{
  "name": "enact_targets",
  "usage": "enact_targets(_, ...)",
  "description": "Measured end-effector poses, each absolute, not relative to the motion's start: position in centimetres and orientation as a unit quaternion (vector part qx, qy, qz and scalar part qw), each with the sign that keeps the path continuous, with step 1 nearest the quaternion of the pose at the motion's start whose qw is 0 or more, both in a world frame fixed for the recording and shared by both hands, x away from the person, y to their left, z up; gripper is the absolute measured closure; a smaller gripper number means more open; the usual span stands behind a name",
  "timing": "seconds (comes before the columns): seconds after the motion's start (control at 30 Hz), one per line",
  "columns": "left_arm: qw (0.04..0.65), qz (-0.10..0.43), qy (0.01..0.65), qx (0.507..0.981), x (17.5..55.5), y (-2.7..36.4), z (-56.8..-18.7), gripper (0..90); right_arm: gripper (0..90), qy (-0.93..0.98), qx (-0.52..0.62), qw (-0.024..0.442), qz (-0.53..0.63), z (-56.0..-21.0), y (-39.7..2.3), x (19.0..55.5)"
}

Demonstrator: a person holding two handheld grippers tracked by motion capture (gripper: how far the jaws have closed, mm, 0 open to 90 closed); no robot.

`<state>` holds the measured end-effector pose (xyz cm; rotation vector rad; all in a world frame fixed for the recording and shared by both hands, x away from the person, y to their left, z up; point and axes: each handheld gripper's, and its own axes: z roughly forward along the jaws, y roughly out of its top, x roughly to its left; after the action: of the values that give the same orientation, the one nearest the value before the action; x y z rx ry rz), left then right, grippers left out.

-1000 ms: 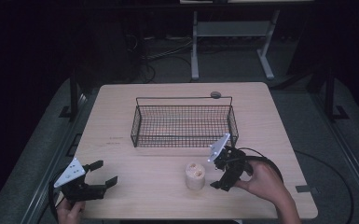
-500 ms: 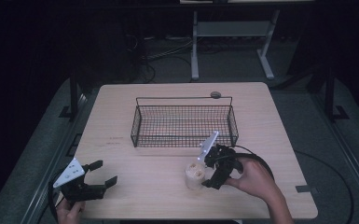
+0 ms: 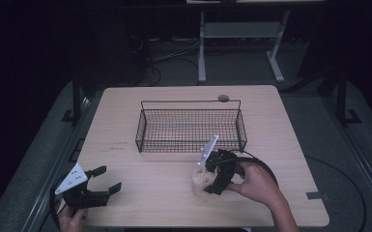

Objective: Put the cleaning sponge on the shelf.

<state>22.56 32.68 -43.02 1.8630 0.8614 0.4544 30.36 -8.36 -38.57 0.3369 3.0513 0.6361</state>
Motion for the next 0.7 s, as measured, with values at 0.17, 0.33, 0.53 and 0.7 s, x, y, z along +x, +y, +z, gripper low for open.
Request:
enact_targets(0.17,0.497,0.188,0.355,0.769,22.5,32.7,-43.0,14.0,15.6,0.974,0.11,-0.001,0.2,-38.7,-8.0,30.5)
enact_targets(0.33,0.497,0.187,0.356,0.769,22.6,32.7,-43.0,14.1,19.4,0.974,0.107,-0.008,0.198,-38.9,-7.6,30.6)
enact_targets(0.53,0.498,0.188,0.357,0.767,22.5,32.7,-43.0,14.1,20.8,0.974,0.109,-0.011,0.199,-39.0,-7.3,30.9)
enact_targets(0.7,0.5,0.188,0.355,0.767,22.5,32.8,-42.9,14.1,22.4,0.975,0.11,-0.011,0.19,-39.3,-7.1,31.0)
